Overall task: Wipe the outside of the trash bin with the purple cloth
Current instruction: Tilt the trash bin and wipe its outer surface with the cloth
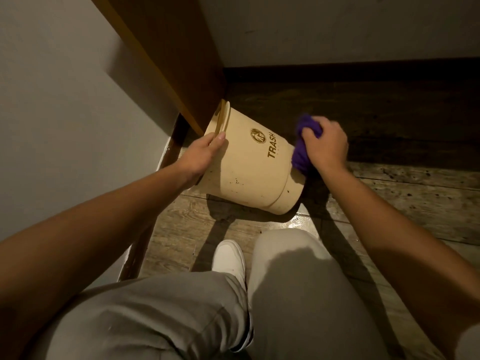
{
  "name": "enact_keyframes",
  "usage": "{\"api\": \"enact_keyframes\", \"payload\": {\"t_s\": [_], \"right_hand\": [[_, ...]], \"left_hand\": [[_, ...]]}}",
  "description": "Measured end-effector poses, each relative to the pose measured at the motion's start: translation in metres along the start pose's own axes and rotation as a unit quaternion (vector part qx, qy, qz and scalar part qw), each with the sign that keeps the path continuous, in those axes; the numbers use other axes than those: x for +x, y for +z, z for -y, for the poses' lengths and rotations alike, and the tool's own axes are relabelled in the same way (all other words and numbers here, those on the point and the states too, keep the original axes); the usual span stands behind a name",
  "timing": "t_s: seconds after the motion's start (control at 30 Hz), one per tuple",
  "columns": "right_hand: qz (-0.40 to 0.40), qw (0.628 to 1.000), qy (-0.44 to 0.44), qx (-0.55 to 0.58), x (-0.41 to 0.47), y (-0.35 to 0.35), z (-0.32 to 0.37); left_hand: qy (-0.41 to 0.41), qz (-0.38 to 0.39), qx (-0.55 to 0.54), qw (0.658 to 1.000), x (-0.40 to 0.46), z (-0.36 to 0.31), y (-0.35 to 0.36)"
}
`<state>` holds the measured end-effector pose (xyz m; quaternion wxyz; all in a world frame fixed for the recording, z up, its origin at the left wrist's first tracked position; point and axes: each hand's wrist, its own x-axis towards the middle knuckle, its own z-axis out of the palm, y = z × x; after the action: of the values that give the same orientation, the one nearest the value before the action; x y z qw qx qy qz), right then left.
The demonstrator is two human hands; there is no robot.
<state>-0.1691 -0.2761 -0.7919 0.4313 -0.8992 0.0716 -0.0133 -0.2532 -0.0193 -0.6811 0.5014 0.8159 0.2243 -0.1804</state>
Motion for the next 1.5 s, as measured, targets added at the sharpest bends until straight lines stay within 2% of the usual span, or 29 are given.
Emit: {"api": "enact_keyframes", "payload": {"t_s": [0.1, 0.2, 0.27, 0.33, 0.43, 0.6, 0.77, 0.9, 0.97, 1.07, 1.13, 1.2, 1.3, 1.4, 1.5], "right_hand": [[0.042, 0.993, -0.094, 0.064, 0.000, -0.002, 0.064], [0.078, 0.981, -0.172, 0.053, -0.022, 0.019, 0.111], [0.093, 0.975, -0.203, 0.016, -0.044, 0.039, 0.119], [0.074, 0.975, -0.211, -0.006, -0.060, 0.052, 0.104], [0.015, 0.986, -0.157, -0.046, -0.062, 0.054, 0.055], [-0.034, 0.992, -0.072, -0.098, -0.069, 0.047, -0.018], [-0.005, 0.990, -0.033, -0.134, -0.060, 0.039, -0.040], [0.026, 0.984, 0.071, -0.159, -0.038, 0.018, -0.057], [0.011, 0.987, 0.082, -0.139, -0.027, 0.003, -0.056], [-0.028, 0.996, 0.048, -0.065, -0.013, -0.009, -0.026], [-0.028, 0.999, 0.014, -0.011, -0.009, -0.011, 0.005], [-0.007, 0.999, -0.036, 0.034, -0.010, -0.008, 0.039], [0.023, 0.989, -0.136, 0.061, -0.024, 0.005, 0.089], [0.018, 0.978, -0.206, 0.020, -0.046, 0.026, 0.119], [-0.002, 0.974, -0.224, -0.029, -0.059, 0.037, 0.115]], "left_hand": [[0.012, 0.003, -0.003, 1.000, 0.000, -0.007, 0.006], [0.037, -0.026, -0.014, 0.999, 0.004, -0.014, 0.013], [0.049, -0.040, -0.029, 0.998, 0.008, -0.014, 0.017], [0.037, -0.055, -0.039, 0.997, 0.010, -0.012, 0.017], [0.000, -0.077, -0.040, 0.996, 0.014, -0.007, 0.016], [-0.020, -0.108, -0.047, 0.993, 0.019, 0.004, 0.009], [-0.012, -0.106, -0.033, 0.994, 0.022, 0.002, 0.008], [-0.012, -0.103, -0.041, 0.994, 0.018, -0.002, 0.006], [-0.031, -0.058, -0.067, 0.996, 0.014, -0.006, -0.001], [-0.041, 0.072, -0.114, 0.990, 0.007, -0.014, -0.011], [-0.035, 0.112, -0.113, 0.987, 0.002, -0.018, -0.006], [-0.023, 0.105, -0.108, 0.988, -0.003, -0.022, 0.004], [-0.001, 0.055, -0.123, 0.991, -0.003, -0.028, 0.017], [-0.017, 0.023, -0.218, 0.976, -0.001, -0.034, 0.023], [-0.011, 0.008, -0.232, 0.973, -0.001, -0.030, 0.023]]}}
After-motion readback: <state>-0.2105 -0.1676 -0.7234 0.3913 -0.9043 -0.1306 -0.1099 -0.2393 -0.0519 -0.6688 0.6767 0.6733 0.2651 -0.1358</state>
